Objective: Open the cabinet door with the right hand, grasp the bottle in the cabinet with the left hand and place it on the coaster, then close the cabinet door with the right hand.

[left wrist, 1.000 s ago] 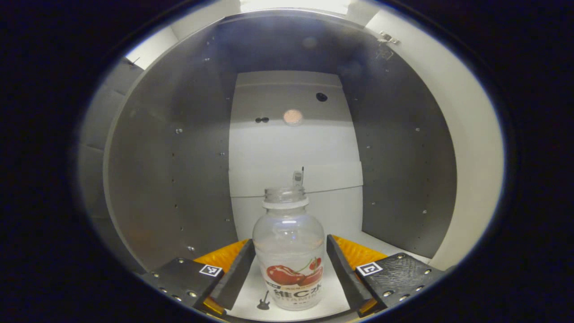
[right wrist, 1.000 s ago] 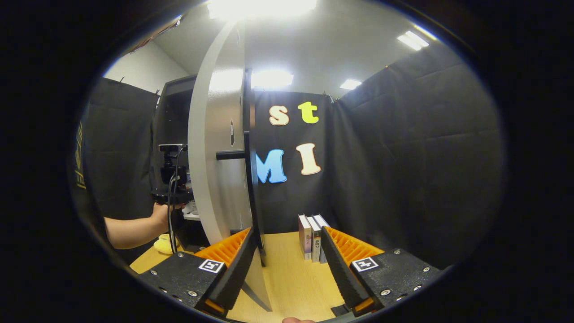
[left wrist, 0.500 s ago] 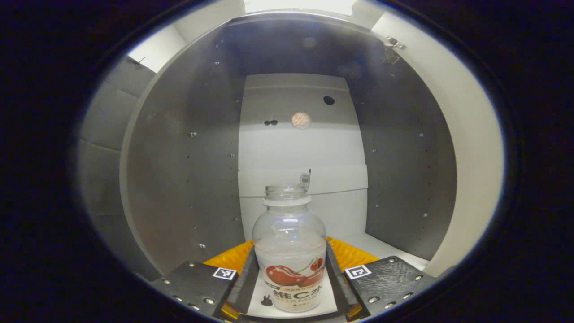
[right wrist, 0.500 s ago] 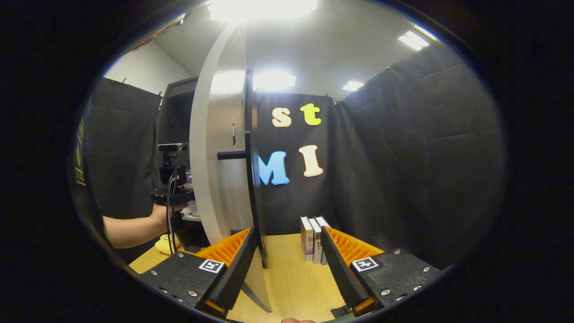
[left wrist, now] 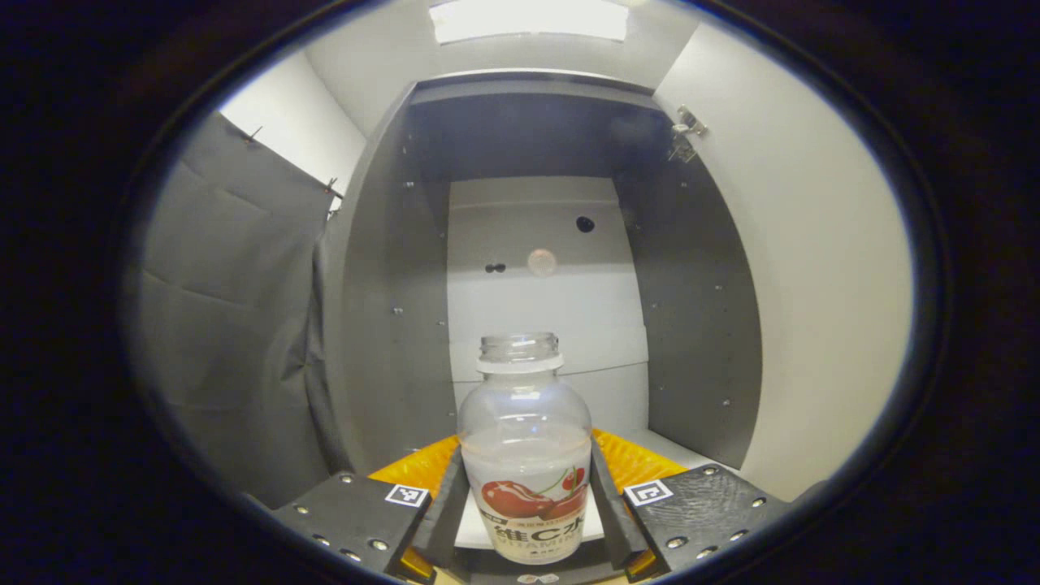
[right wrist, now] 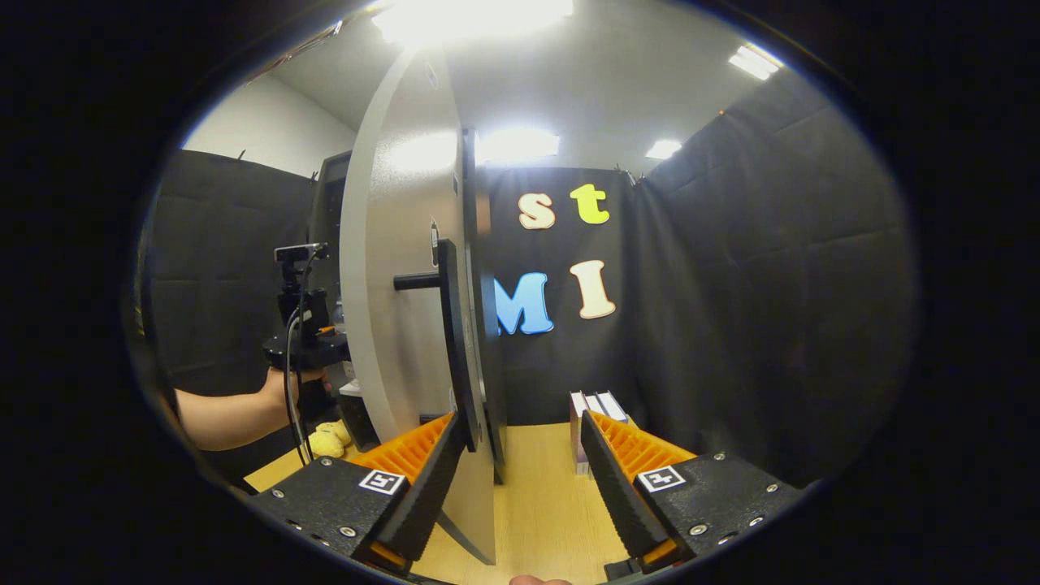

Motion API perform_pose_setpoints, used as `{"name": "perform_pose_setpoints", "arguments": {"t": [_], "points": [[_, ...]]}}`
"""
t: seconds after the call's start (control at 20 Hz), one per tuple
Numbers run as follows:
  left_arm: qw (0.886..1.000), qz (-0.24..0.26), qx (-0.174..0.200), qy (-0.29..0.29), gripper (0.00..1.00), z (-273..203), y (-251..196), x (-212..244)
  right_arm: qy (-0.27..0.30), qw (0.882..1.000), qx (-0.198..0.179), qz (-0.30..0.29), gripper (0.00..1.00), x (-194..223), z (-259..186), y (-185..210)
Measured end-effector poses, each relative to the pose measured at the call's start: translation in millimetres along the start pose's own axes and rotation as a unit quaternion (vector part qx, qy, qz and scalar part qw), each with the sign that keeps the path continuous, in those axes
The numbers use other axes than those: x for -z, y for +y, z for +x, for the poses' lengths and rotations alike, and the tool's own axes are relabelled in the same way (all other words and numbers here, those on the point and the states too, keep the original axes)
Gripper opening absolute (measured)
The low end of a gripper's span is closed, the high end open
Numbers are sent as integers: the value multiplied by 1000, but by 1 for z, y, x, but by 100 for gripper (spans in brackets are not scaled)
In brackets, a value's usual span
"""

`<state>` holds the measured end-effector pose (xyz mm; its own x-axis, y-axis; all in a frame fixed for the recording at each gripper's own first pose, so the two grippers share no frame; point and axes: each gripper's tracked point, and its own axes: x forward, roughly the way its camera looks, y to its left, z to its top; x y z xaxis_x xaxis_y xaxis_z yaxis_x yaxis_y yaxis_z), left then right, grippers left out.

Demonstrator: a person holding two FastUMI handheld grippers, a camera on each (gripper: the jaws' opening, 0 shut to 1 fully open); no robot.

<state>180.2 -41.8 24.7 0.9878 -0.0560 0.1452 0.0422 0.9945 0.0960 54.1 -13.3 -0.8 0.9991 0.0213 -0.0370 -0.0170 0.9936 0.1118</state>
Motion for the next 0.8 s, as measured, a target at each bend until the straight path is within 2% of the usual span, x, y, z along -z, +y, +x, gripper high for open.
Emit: {"name": "perform_pose_setpoints", "arguments": {"t": [0.1,0.15,0.2,0.25,0.45,0.65,0.8], "points": [[1000,2,-12,-3,72,-23,7,-5,0,1000,-17,-5,88,1,-2,0],[1000,2,-20,-4,78,-34,8,-7,1,1000,-24,-6,88,2,-4,0],[1000,3,-28,-5,77,-45,11,-9,1,999,-31,-8,88,4,-6,-2],[999,5,-38,-8,72,-55,13,-15,2,999,-36,-9,88,6,-7,-4],[997,20,-67,-18,77,-103,15,-33,16,999,-46,0,89,20,-11,-18],[995,25,-94,-19,77,-139,17,-31,29,999,-29,7,89,41,-9,-43],[994,19,-104,-3,78,-161,22,-12,42,999,-7,17,88,59,-4,-59]]}}
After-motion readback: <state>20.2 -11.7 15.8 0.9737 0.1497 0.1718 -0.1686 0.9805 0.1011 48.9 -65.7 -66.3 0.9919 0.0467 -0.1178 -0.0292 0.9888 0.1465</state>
